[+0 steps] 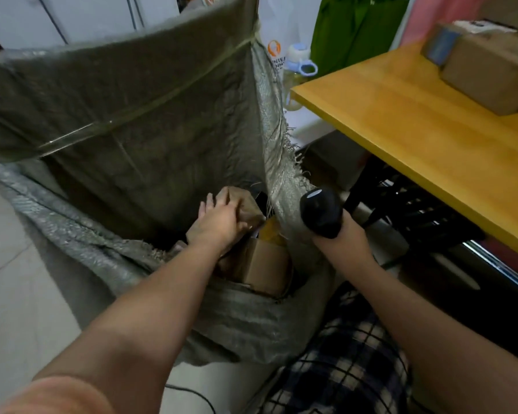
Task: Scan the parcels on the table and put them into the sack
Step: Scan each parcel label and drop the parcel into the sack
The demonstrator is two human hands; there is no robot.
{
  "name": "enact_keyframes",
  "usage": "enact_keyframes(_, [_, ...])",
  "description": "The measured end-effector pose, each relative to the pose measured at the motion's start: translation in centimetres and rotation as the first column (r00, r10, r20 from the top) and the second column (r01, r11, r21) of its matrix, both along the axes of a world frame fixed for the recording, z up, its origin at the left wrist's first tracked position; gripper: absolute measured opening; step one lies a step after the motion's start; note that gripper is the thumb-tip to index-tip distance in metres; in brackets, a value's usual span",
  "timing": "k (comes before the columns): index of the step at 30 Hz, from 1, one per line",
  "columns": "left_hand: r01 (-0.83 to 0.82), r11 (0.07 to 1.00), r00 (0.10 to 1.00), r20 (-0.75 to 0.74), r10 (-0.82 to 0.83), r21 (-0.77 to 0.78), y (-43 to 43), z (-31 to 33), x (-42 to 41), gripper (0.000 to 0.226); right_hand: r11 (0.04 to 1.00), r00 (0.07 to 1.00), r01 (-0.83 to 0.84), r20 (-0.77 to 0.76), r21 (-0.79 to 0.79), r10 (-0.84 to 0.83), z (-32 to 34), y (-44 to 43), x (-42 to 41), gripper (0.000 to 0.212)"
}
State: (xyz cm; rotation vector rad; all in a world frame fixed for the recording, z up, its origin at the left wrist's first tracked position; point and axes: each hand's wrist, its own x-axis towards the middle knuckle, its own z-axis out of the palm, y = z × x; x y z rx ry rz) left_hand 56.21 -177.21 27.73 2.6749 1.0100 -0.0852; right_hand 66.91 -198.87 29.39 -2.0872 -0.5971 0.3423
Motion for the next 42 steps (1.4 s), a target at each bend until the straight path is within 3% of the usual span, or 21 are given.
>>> enact_keyframes(2, [-0.027,0.999,0.998,0.057,0.030,-0.047,-0.6,-0.3,0.5,0.065,0.995,0.998,0.061,-0.009,0.084,-0.060,-0.1,-0.8,0.0,0.043])
enact_keyframes(7, [0.077,0.995,0.933,0.348,-0.092,0.059,-4.5,3.5,1.8,0.053,0.967,0.988,0.153,-0.006,0.204,-0.156,0.8,-3.3,0.2,0.036])
enact_keyframes(13, [0.293,0.952,0.815,0.497,-0.298,0.091,-11.6,9.3,6.0,0.043,0.913,0.949,0.256,0.097,0.319,-0.300,5.4,-9.9,1.1,0.033])
enact_keyframes(22, [0.678,0.729,0.580,0.540,-0.610,0.095,-28.5,12.7,15.3,0.039,0.750,0.790,0.555,0.054,0.360,-0.611,12.0,-26.0,3.1,0.029])
enact_keyframes(28, [0.776,0.619,0.456,0.568,-0.685,0.124,-37.6,14.7,21.8,0.049,0.574,0.643,0.724,-0.073,0.382,-0.763,13.2,-33.8,4.2,0.019])
enact_keyframes(31, [0.759,0.635,0.474,0.548,-0.689,0.143,-40.9,16.3,25.4,0.067,0.527,0.628,0.747,-0.169,0.405,-0.760,14.1,-35.3,5.0,0.012])
enact_keyframes(36, [0.681,0.711,0.610,0.402,-0.683,0.174,-44.2,18.2,30.8,0.101,0.477,0.568,0.772,-0.119,0.421,-0.814,16.2,-37.0,7.5,0.013])
enact_keyframes(39, [0.649,0.755,0.686,0.356,-0.635,0.096,-44.8,18.4,32.5,0.105,0.451,0.549,0.790,-0.153,0.415,-0.822,16.2,-37.3,8.3,0.011])
enact_keyframes(42, [0.664,0.744,0.674,0.497,-0.546,-0.083,-44.6,18.0,32.7,0.096,0.472,0.570,0.779,-0.153,0.413,-0.807,15.9,-37.3,8.5,0.011])
